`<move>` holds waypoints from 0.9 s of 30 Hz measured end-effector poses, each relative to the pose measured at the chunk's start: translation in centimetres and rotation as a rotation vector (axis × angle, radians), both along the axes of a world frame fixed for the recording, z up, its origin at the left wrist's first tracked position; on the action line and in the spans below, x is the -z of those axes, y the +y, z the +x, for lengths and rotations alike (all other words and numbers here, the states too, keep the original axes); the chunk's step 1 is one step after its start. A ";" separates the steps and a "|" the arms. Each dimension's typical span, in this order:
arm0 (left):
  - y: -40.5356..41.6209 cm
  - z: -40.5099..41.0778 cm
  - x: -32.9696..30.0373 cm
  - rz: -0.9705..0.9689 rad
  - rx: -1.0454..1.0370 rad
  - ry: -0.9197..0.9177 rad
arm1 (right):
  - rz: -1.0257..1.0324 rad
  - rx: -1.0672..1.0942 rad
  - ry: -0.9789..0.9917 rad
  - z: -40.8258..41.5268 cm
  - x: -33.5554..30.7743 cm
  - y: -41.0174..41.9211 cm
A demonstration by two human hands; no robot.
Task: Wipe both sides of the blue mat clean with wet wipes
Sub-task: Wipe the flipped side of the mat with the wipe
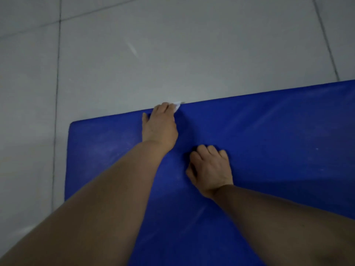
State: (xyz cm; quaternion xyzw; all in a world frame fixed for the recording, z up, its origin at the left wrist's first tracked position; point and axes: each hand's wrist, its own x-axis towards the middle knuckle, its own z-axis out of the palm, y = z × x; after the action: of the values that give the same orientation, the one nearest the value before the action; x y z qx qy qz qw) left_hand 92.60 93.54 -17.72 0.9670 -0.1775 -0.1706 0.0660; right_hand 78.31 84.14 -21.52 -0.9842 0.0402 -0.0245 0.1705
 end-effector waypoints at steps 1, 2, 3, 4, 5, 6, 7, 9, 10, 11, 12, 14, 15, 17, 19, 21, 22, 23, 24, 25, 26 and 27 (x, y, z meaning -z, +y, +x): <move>0.3 0.2 0.2 -0.003 0.018 0.013 | -0.004 0.000 -0.001 -0.1 0.0 0.0; 0.7 0.7 0.5 -0.015 0.031 0.023 | -0.013 0.000 -0.005 -0.1 0.1 0.1; 1.0 1.2 1.0 -0.032 0.042 0.022 | -0.026 -0.001 -0.006 0.0 0.1 0.1; 1.2 1.6 1.5 -0.053 0.055 0.005 | -0.041 -0.005 -0.002 0.0 0.1 0.1; 1.5 1.9 1.9 -0.070 0.080 -0.031 | -0.056 -0.004 -0.004 0.0 0.1 0.0; 2.0 1.9 2.4 -0.083 0.110 -0.078 | -0.065 -0.003 -0.019 0.0 0.2 0.0; 2.7 1.9 2.9 -0.098 0.136 -0.119 | -0.067 -0.003 -0.040 0.0 0.2 0.1; 4.3 2.1 3.2 -0.131 0.162 -0.159 | -0.066 0.011 -0.069 0.0 0.3 0.2; 5.4 2.4 3.2 -0.132 0.164 -0.165 | -0.071 0.022 -0.077 -0.1 0.3 0.3; 6.6 2.9 3.1 -0.125 0.165 -0.174 | -0.078 0.026 -0.088 -0.1 0.3 0.4; 8.1 3.5 3.0 -0.117 0.167 -0.198 | -0.088 0.025 -0.099 -0.2 0.4 0.4; 11.7 4.8 3.1 -0.080 0.155 -0.254 | -0.108 0.030 -0.121 -0.3 0.6 0.4; 13.5 5.3 3.2 -0.057 0.136 -0.272 | -0.120 0.035 -0.128 -0.3 0.7 0.4; 15.9 5.8 3.5 -0.075 0.066 -0.281 | -0.159 0.046 -0.151 -0.2 0.8 0.7; 16.6 5.8 4.0 -0.124 0.011 -0.261 | -0.201 0.089 -0.158 -0.3 0.7 0.8; 16.7 5.9 4.4 -0.184 -0.004 -0.268 | -0.183 0.161 -0.170 -0.4 0.0 1.9; 16.7 6.0 4.6 -0.221 -0.002 -0.291 | -0.149 0.177 -0.183 0.0 -0.3 3.3; 16.7 6.1 4.7 -0.246 0.007 -0.315 | -0.101 0.170 -0.190 0.7 -0.5 5.4; 16.9 6.1 4.8 -0.252 0.025 -0.327 | -0.055 0.142 -0.201 1.7 -0.4 8.2; 17.1 6.1 4.8 -0.246 0.049 -0.323 | -0.021 0.117 -0.210 2.7 -0.2 11.3; 17.3 6.2 4.5 -0.230 0.072 -0.306 | -0.019 0.116 -0.210 3.7 0.1 14.1; 17.3 6.2 4.1 -0.206 0.089 -0.275 | -0.050 0.139 -0.197 4.4 0.5 16.1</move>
State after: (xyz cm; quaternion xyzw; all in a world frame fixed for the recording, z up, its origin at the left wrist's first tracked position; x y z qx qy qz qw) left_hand 98.79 110.79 -21.86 0.9605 -0.2439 -0.0204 0.1322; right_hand 82.75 100.22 -22.05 -0.9758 0.0909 -0.1338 0.1469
